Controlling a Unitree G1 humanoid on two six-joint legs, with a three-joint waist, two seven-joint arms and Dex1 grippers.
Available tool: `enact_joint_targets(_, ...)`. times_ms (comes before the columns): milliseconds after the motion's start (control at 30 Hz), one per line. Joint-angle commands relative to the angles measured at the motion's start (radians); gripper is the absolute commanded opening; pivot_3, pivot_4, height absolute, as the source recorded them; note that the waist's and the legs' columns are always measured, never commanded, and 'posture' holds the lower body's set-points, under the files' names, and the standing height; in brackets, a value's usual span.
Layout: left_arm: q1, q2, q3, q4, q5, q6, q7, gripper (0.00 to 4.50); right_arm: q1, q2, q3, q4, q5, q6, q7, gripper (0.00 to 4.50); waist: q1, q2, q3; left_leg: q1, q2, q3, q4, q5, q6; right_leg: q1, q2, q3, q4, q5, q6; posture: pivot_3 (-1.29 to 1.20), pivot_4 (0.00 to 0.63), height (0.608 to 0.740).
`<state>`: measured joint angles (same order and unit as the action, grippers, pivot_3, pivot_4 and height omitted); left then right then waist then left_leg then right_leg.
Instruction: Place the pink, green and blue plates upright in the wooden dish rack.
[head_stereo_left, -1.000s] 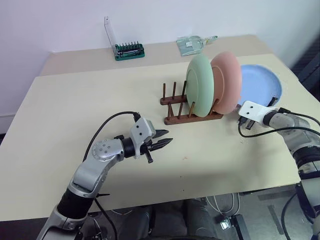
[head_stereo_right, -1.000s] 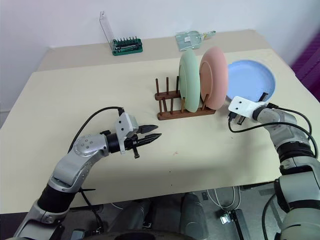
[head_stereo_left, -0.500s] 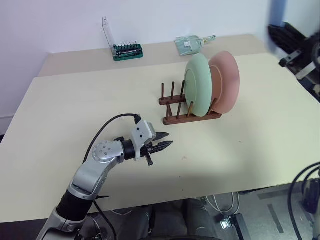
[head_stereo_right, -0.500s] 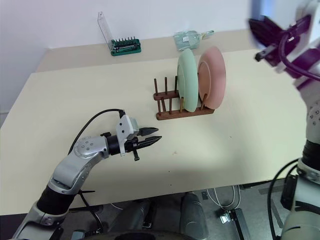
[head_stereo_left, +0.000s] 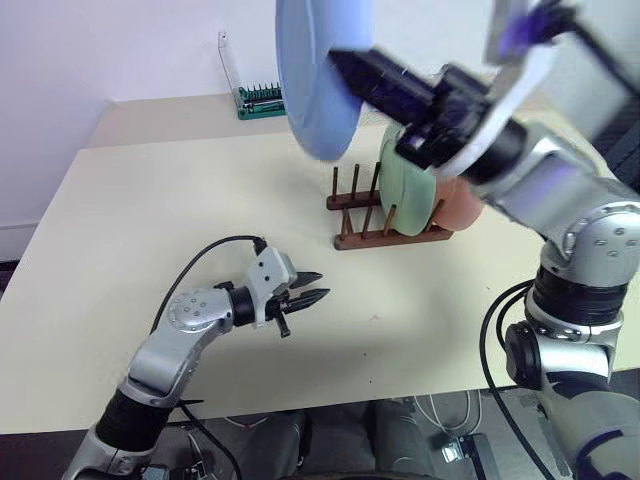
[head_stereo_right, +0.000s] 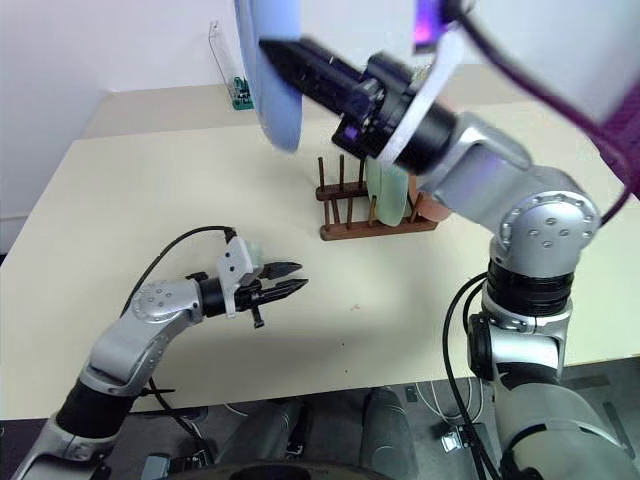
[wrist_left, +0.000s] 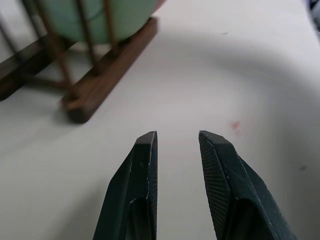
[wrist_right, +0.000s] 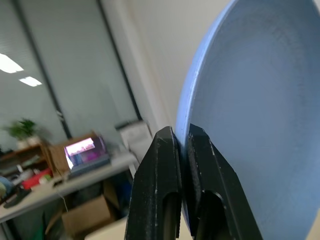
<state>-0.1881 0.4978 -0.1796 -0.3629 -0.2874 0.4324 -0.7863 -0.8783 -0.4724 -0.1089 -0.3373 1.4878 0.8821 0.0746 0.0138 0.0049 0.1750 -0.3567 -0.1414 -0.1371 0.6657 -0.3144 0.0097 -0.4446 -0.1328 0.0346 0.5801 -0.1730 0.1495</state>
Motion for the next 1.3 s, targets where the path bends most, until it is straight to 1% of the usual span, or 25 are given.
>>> enact_joint_targets(33, 0.008, 0.014, 0.053, -0.028, -0.03, 0.007, 0.008, 1.29, 0.031, -0.007, 0.013, 0.044, -0.045, 0.026, -0.009, 0.05, -0.002, 0.0, 0.0, 0.0, 0.0, 0.0, 0.0, 0.0, 0.0, 0.0, 0.0, 0.0, 0.0, 0.0, 0.0, 0.0, 0.15, 0.74)
enact_joint_targets(133, 0.013, 0.022, 0.069, -0.042, -0.042, 0.019, 0.009, 1.29, 0.038, -0.001, -0.002, 0.085, -0.063, 0.027, 0.004, 0.05, -0.004, 0.0, 0.0, 0.0, 0.0, 0.0, 0.0, 0.0, 0.0, 0.0, 0.0, 0.0, 0.0, 0.0, 0.0, 0.0, 0.15, 0.74)
enact_joint_targets(467, 0.008, 0.027, 0.059, -0.075, -0.042, 0.053, 0.036, 1.29, 0.085, -0.015, -0.006, 0.14, -0.196, 0.049, 0.044, 0.05, -0.005, 0.0, 0.0, 0.0, 0.0, 0.0, -0.001, 0.0, 0.0, -0.001, 0.0, 0.0, 0.0, 0.0, 0.0, 0.0, 0.15, 0.74)
enact_joint_targets(800, -0.011, 0.025, 0.056, -0.054, -0.037, 0.051, 0.027, 1.29, 0.104, -0.005, -0.021, 0.157, -0.248, 0.075, 0.076, 0.05, -0.006, 0.0, 0.0, 0.0, 0.0, 0.0, -0.001, 0.0, 0.0, -0.001, 0.0, 0.0, 0.0, 0.0, 0.0, 0.0, 0.15, 0.74)
enact_joint_targets(833, -0.015, 0.024, 0.055, -0.055, -0.037, 0.054, 0.028, 1.29, 0.104, -0.003, -0.022, 0.157, -0.257, 0.072, 0.08, 0.67, -0.005, 0.0, 0.0, 0.0, 0.0, 0.0, -0.001, 0.0, 0.0, -0.001, 0.0, 0.0, 0.0, 0.0, 0.0, 0.0, 0.15, 0.74)
enact_joint_targets(867, -0.019, 0.024, 0.055, -0.056, -0.038, 0.058, 0.029, 1.29, 0.099, -0.004, -0.023, 0.153, -0.268, 0.068, 0.088, 0.92, -0.005, 0.0, 0.0, 0.0, 0.0, 0.0, -0.001, 0.0, 0.0, -0.001, 0.0, 0.0, 0.0, 0.0, 0.0, 0.0, 0.15, 0.74)
enact_joint_targets(900, -0.023, 0.024, 0.055, -0.057, -0.04, 0.061, 0.03, 1.29, 0.093, -0.008, -0.018, 0.145, -0.292, 0.057, 0.099, 1.32, -0.005, 0.0, 0.0, 0.0, 0.0, 0.0, -0.001, 0.0, 0.0, -0.001, 0.0, 0.0, 0.0, 0.0, 0.0, 0.0, 0.15, 0.74)
enact_joint_targets(967, -0.026, 0.025, 0.055, -0.059, -0.042, 0.067, 0.03, 1.29, 0.08, -0.029, 0.002, 0.12, -0.363, 0.029, 0.138, 2.29, -0.005, 0.0, 0.0, 0.0, 0.0, 0.0, -0.001, 0.0, 0.0, -0.001, 0.0, 0.0, 0.0, 0.0, 0.0, 0.0, 0.15, 0.74)
enact_joint_targets(1067, -0.028, 0.025, 0.053, -0.063, -0.043, 0.072, 0.031, 1.29, 0.068, -0.069, 0.04, 0.088, -0.478, -0.008, 0.204, 2.29, -0.005, 0.0, 0.0, 0.0, 0.0, 0.0, -0.001, 0.0, 0.0, -0.001, 0.0, 0.0, 0.0, 0.0, 0.0, 0.0, 0.15, 0.74)
enact_joint_targets(1167, -0.027, 0.023, 0.053, -0.078, -0.046, 0.084, 0.037, 1.29, 0.067, -0.141, 0.08, 0.037, -0.613, -0.067, 0.276, 2.29, -0.005, 0.0, 0.0, 0.0, 0.0, 0.001, -0.001, 0.0, 0.0, -0.001, 0.0, 0.0, 0.0, 0.0, 0.0, 0.0, 0.15, 0.74)
enact_joint_targets(1200, -0.025, 0.022, 0.053, -0.082, -0.045, 0.086, 0.04, 1.29, 0.08, -0.185, 0.089, -0.002, -0.675, -0.111, 0.313, 2.29, -0.004, 0.0, 0.0, 0.0, 0.0, 0.001, -0.001, 0.0, 0.0, -0.001, 0.0, 0.0, 0.0, 0.0, 0.0, 0.0, 0.15, 0.74)
enact_joint_targets(1267, -0.017, 0.022, 0.055, -0.089, -0.042, 0.089, 0.045, 1.29, 0.118, -0.257, 0.073, -0.069, -0.742, -0.173, 0.379, 2.29, 0.0, 0.0, 0.0, -0.001, 0.0, 0.0, -0.001, 0.0, 0.0, -0.001, 0.0, 0.0, 0.0, 0.0, 0.0, 0.0, 0.15, 0.74)
enact_joint_targets(1300, -0.013, 0.024, 0.058, -0.091, -0.041, 0.088, 0.047, 1.29, 0.144, -0.286, 0.047, -0.096, -0.747, -0.188, 0.406, 2.29, 0.0, 0.0, 0.0, -0.001, 0.0, 0.0, -0.001, 0.0, 0.0, -0.001, 0.0, -0.001, -0.001, 0.0, 0.0, 0.0, 0.15, 0.74)
